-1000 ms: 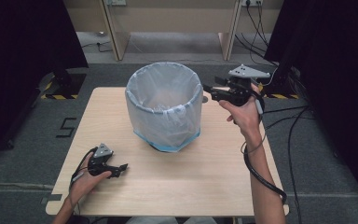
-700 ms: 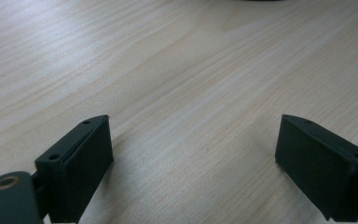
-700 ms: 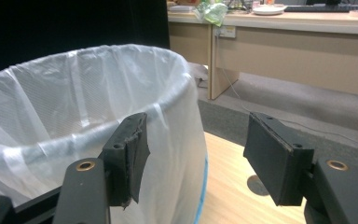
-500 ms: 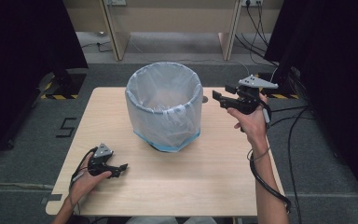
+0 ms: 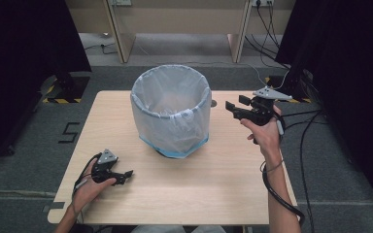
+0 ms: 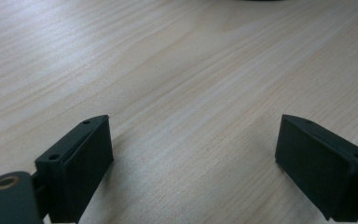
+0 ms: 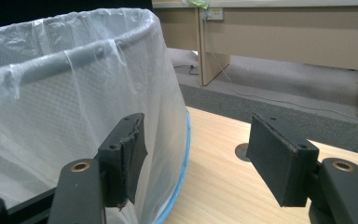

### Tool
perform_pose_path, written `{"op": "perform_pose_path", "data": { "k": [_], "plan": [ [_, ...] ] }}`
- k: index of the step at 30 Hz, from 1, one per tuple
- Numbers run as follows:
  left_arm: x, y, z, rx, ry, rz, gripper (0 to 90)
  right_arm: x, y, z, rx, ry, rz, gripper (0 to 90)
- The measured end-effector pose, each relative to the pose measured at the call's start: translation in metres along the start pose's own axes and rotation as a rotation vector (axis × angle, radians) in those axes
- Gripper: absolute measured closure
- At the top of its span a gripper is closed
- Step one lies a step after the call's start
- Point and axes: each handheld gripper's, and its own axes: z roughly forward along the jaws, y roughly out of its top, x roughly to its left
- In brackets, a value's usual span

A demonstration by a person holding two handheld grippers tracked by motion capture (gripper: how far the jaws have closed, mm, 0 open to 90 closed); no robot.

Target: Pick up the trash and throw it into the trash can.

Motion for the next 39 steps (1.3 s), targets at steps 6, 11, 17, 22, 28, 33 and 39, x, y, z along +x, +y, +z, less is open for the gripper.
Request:
{"op": "perform_pose_path", "data": {
  "k": [6,11,17,22,28,33,39],
  "plan": [
    [0.0,0.0,0.0,0.004,0.0,0.004,10.0,0.0,-0.008,0.001,0.013,-0.012,-0.009,36.3],
    [0.0,0.0,0.0,0.003,0.001,0.004,10.1,0.001,-0.014,0.002,0.027,-0.025,-0.019,35.6],
    [0.0,0.0,0.0,0.003,0.0,0.001,10.0,0.0,-0.023,0.002,0.035,-0.022,-0.016,32.4],
    [0.0,0.0,0.0,0.003,0.0,0.001,10.0,-0.001,-0.031,0.001,0.04,-0.027,-0.024,28.7],
    [0.0,0.0,0.0,0.003,0.0,0.002,10.0,-0.004,-0.04,0.001,0.045,-0.038,-0.012,26.1],
    [0.0,0.0,0.0,0.003,0.0,0.001,10.0,-0.005,-0.049,0.002,0.056,-0.041,-0.004,24.7],
    [0.0,0.0,0.0,0.003,0.0,0.002,10.0,-0.005,-0.059,0.003,0.065,-0.039,-0.001,23.8]
  ]
}}
